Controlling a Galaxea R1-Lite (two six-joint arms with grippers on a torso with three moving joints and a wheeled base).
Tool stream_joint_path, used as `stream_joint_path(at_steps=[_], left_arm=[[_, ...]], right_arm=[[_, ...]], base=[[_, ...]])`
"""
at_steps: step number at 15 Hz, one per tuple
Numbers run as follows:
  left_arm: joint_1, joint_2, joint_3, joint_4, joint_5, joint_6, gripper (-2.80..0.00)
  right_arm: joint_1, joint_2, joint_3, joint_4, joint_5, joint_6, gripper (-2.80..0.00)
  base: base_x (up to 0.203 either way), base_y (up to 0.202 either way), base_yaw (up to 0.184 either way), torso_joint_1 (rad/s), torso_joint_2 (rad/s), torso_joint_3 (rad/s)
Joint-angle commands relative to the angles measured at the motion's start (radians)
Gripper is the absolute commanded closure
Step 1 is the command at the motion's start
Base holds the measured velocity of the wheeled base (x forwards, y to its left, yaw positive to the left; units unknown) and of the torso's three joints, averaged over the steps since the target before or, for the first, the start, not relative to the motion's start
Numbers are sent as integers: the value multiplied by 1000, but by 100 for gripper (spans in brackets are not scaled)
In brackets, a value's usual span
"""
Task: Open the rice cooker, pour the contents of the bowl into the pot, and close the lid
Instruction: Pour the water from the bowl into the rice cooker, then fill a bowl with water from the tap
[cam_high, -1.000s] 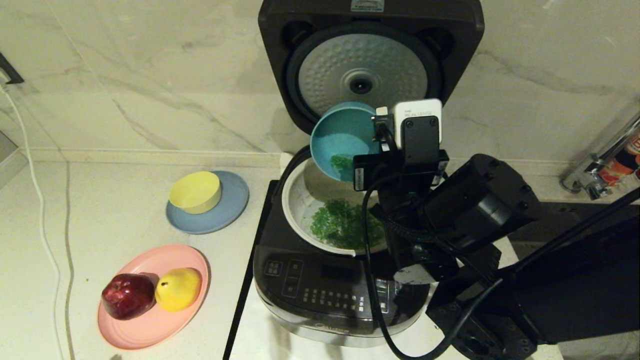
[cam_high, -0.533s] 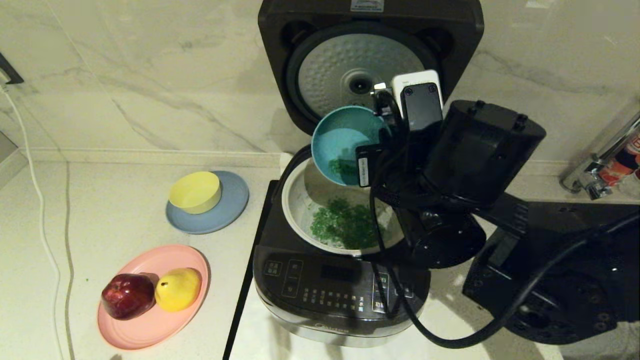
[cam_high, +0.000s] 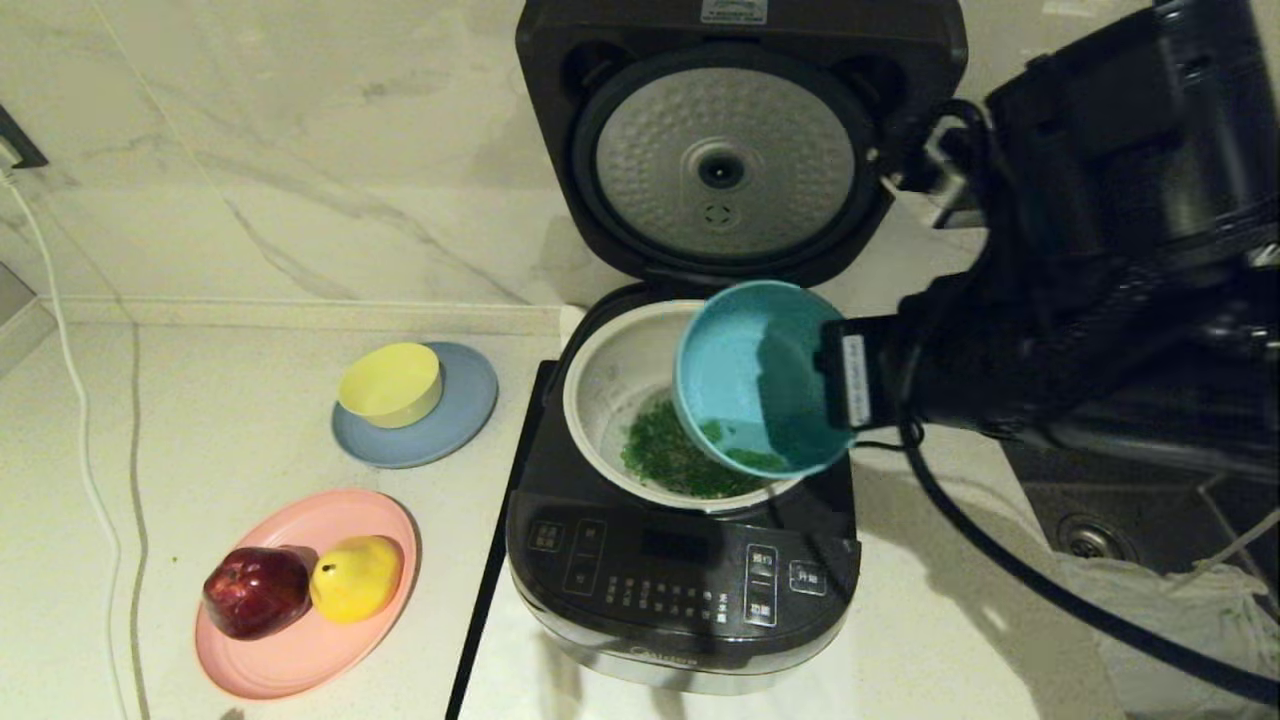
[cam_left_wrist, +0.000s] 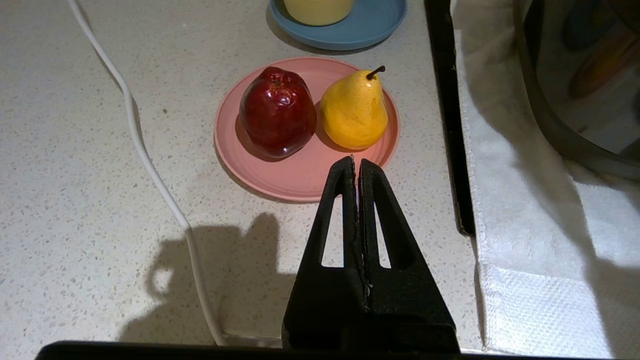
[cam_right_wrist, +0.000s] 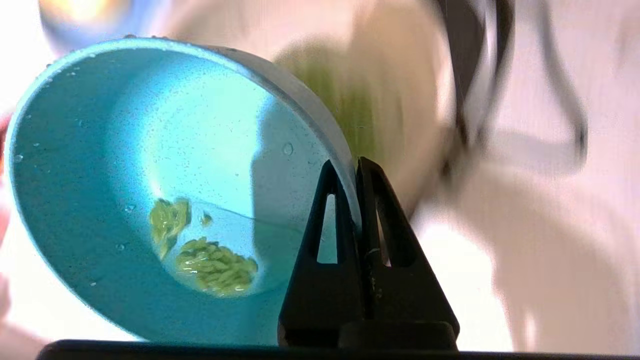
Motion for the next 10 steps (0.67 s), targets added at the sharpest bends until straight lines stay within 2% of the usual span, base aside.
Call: stream_joint_path(at_steps=[1,3,6,8,10], left_arm=[[0,-1,0,0,0,0,0],[0,-1,0,0,0,0,0],[0,-1,0,0,0,0,0],[0,-2,0,0,0,0,0],[0,-1,0,0,0,0,0]], right_arm=[[-19,-153,-14,304,73,38,0],[-65,-231,-13,457,123,76,0],[-247,-306,29,547,172,96,0],[-430,-332,102,558,206,82,0],[-651,-337,167,553,269,48,0]], base=[[0,0,0,0,0,0],[0,0,0,0,0,0],[0,0,0,0,0,0],[0,0,0,0,0,0],[0,0,0,0,0,0]])
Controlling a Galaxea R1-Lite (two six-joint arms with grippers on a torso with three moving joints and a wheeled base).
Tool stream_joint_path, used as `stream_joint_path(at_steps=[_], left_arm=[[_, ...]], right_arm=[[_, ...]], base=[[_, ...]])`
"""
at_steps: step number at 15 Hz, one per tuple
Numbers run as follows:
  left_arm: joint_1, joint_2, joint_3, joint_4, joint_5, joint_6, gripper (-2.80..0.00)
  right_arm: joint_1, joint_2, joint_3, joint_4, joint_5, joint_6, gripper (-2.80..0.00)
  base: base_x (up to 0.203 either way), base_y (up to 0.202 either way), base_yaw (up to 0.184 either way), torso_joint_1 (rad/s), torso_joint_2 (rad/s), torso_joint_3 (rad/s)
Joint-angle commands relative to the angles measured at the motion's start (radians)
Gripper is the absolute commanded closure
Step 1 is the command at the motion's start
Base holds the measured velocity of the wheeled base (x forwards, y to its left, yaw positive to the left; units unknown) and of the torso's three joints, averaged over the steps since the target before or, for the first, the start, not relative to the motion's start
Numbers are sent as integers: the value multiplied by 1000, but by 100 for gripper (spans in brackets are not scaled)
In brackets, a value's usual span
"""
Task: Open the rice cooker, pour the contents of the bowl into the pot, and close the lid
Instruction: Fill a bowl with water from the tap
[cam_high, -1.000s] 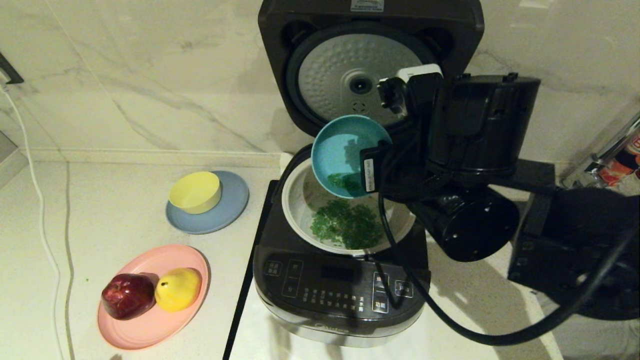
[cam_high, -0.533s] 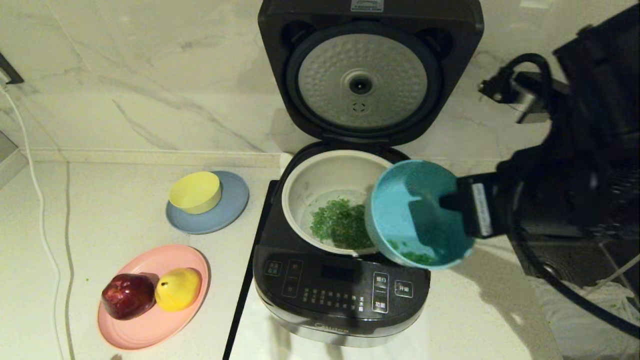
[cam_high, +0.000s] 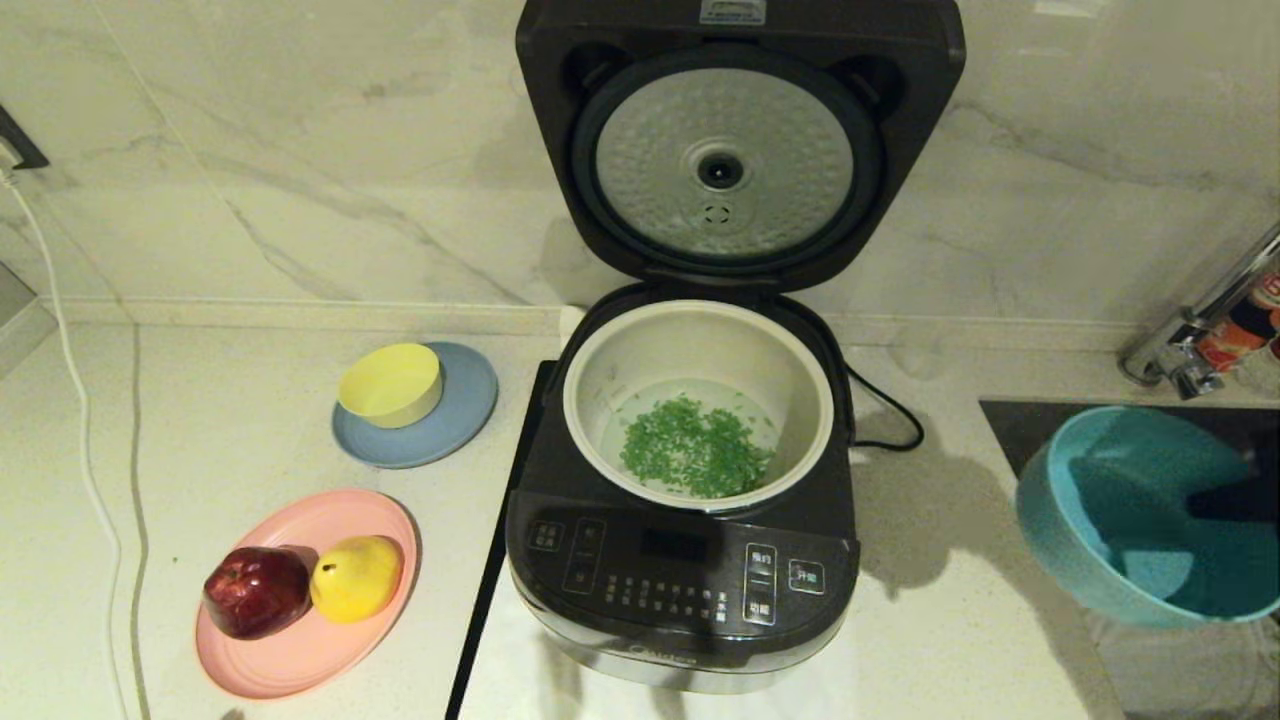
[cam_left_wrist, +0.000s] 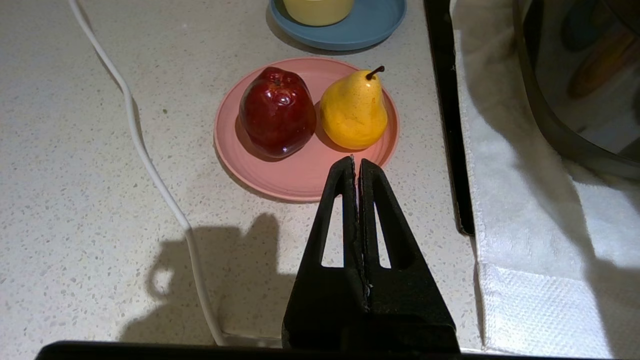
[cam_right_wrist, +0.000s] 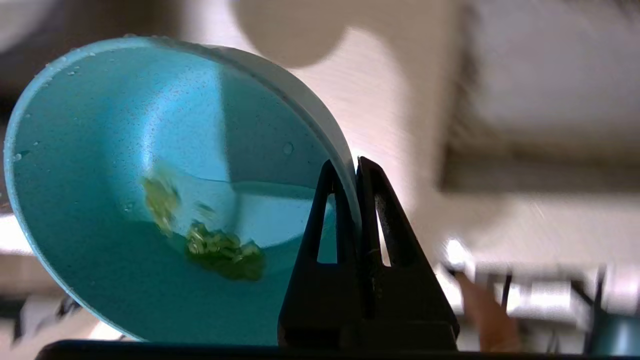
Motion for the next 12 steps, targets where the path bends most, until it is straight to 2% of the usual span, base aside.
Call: stream_joint_path(at_steps=[1,4,6,9,12], left_arm=[[0,-1,0,0,0,0,0],[0,-1,0,0,0,0,0],[0,-2,0,0,0,0,0],[0,-1,0,0,0,0,0],[0,-1,0,0,0,0,0]], right_arm=[[-275,-16,69,-11,79,-29,0],[-633,37,143,-107,251,-108,0],[-829,127,186,-165,356,-162,0],[-1079,294,206,-235,497,-223,0],[-1266,455,192,-310,572,-273,0]], base=[[0,0,0,0,0,0],[0,0,0,0,0,0],[0,0,0,0,0,0],[0,0,0,0,0,0],[0,0,0,0,0,0]])
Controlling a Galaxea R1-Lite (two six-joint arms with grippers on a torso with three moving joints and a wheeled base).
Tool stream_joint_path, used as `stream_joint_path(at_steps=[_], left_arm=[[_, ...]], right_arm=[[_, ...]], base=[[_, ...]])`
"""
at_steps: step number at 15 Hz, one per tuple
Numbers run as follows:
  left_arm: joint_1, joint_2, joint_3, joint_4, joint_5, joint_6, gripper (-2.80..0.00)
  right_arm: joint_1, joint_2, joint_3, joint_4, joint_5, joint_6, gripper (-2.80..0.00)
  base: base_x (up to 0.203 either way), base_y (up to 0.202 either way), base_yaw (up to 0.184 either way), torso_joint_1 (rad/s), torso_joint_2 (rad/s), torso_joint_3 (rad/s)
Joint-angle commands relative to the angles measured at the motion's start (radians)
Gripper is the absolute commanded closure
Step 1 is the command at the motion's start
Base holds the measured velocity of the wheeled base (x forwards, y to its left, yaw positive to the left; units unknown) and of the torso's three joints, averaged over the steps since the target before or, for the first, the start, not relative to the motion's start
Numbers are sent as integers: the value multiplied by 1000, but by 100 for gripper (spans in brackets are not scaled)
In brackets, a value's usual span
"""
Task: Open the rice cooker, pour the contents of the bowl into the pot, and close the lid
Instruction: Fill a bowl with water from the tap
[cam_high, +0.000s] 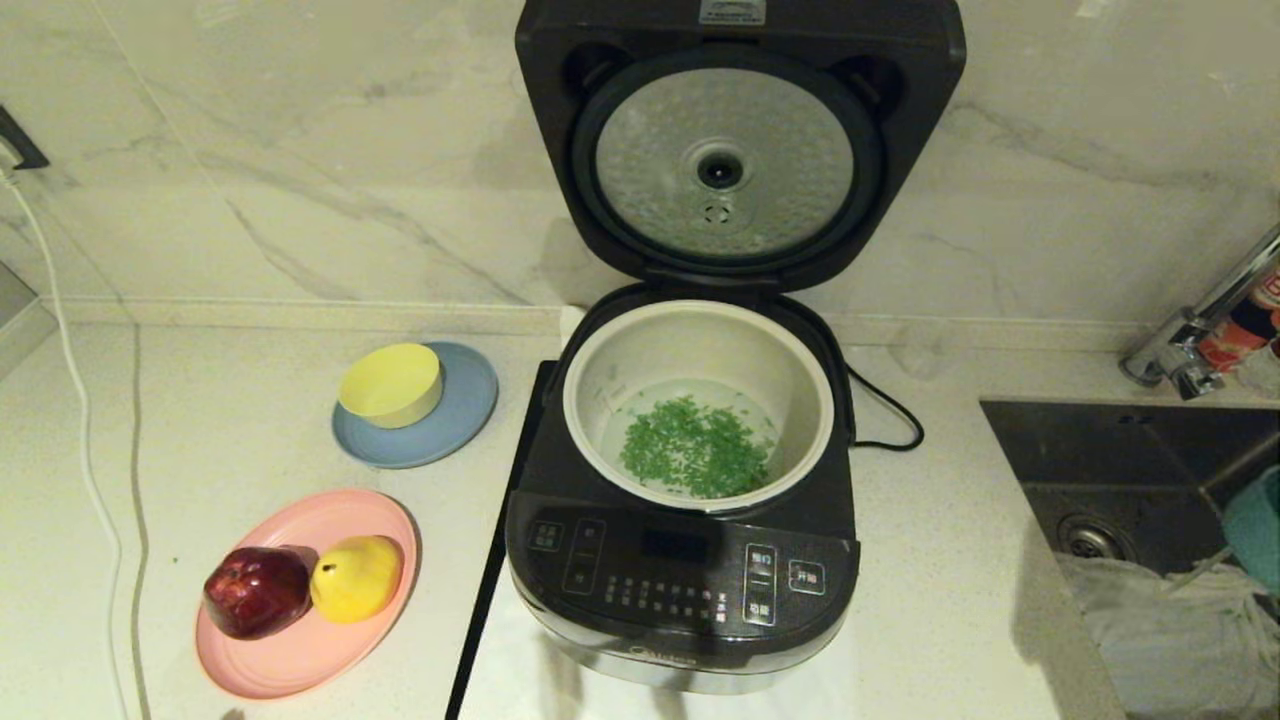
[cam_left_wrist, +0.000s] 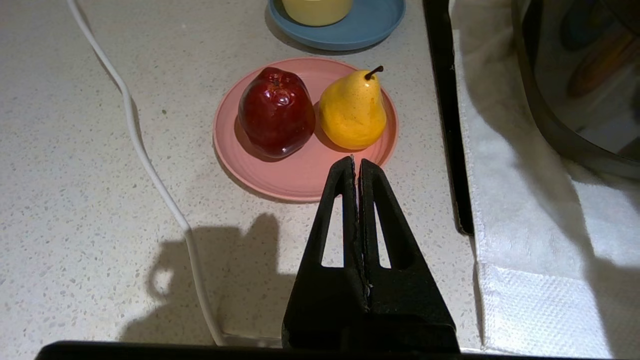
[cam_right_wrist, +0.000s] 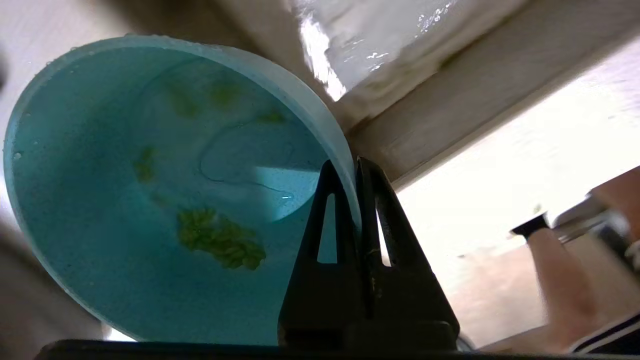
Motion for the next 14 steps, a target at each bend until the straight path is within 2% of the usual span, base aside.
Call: stream_joint_path(at_steps=[1,4,6,9,14], left_arm=[[0,-1,0,0,0,0,0],[0,-1,0,0,0,0,0],[0,-1,0,0,0,0,0],[0,-1,0,0,0,0,0],[0,-1,0,0,0,0,0]], right_arm=[[-137,191,-27,-29,35,-19,0],[-247,335,-131,-48,85,-31,0],[-277,395,-201,-50,99,-32,0],[-282,428,-264,-58,127,-30,0],[-247,437,-270,-181,133,-18,0]], base=[[0,0,0,0,0,0],[0,0,0,0,0,0],[0,0,0,0,0,0],[0,0,0,0,0,0],[0,0,0,0,0,0]])
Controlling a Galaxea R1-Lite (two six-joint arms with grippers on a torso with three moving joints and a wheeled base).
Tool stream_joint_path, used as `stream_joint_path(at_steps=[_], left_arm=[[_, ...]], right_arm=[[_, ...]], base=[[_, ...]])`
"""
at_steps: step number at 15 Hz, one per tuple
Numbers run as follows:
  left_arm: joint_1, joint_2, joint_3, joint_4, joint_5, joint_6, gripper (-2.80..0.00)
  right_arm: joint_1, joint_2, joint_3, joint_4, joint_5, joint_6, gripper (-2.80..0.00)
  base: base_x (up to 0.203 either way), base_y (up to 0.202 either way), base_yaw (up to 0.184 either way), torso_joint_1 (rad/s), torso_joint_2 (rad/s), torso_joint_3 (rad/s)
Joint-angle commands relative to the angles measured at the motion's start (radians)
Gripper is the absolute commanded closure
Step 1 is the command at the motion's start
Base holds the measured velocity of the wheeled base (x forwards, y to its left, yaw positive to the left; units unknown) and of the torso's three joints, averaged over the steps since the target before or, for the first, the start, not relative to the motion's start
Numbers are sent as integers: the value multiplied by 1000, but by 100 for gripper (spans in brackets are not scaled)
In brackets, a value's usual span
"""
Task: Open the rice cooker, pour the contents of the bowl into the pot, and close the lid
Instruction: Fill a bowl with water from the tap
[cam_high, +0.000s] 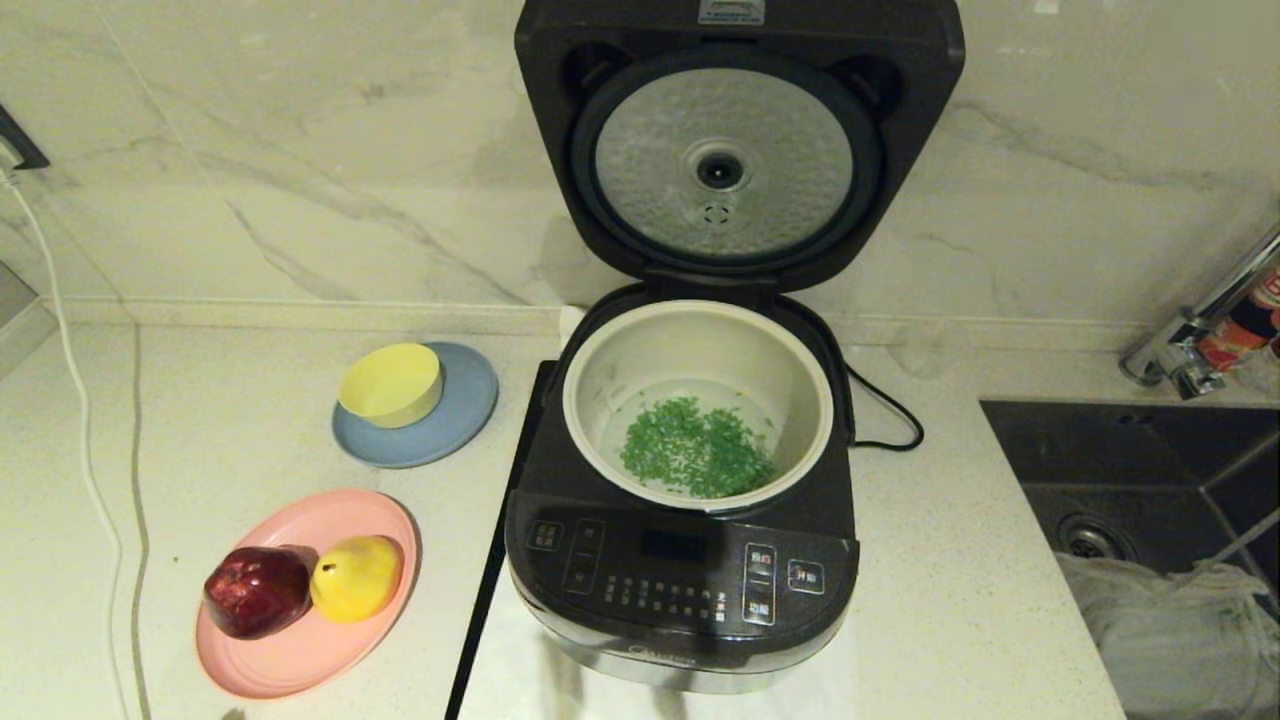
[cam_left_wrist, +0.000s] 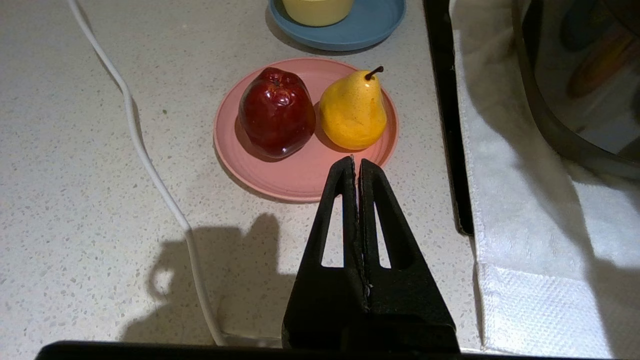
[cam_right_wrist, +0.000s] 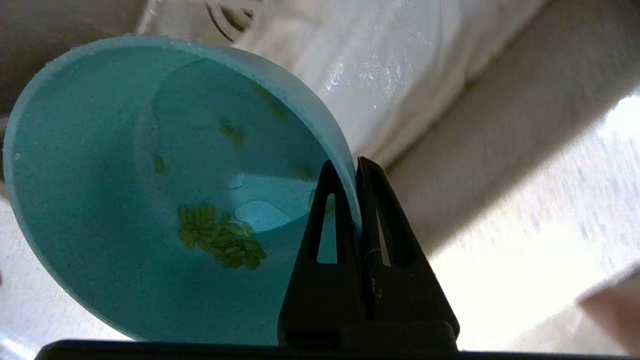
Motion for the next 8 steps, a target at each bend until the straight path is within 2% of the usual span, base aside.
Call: stream_joint_path(at_steps=[1,8], left_arm=[[0,-1,0,0,0,0,0],[0,-1,0,0,0,0,0]], right_arm=[[23,11,-9,-36,2,4,0],[96,71,-129,-52,-22,39,0]], base=[[0,0,0,0,0,0],[0,0,0,0,0,0]])
